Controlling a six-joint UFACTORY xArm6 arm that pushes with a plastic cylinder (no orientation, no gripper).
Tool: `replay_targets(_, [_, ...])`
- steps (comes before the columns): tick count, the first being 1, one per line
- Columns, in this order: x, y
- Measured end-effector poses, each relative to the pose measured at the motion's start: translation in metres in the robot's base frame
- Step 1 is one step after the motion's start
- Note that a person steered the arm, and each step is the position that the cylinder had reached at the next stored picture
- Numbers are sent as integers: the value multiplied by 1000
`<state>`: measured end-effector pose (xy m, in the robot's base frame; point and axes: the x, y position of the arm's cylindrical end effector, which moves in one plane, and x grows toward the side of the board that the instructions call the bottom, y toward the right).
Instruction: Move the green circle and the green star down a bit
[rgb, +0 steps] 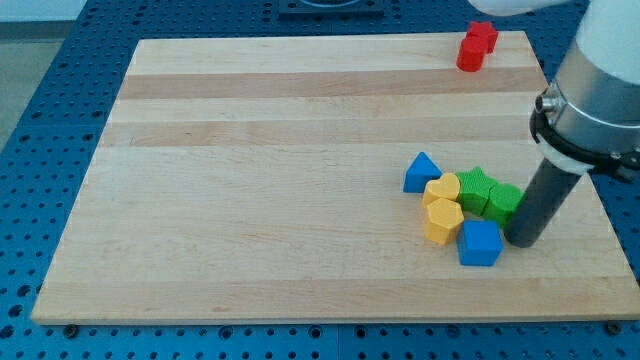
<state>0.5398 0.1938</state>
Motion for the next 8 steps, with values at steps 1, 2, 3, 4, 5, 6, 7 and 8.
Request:
replay_targets(1, [-16,0])
replay_targets(2, [-35,0])
replay_targets(3, [-52,0])
replay_targets(4, [-68,0])
replay_targets(5, [-86,0])
replay_targets(6, [-107,-1])
replay_targets(7, [-124,-1])
replay_targets(8, [-138,-7])
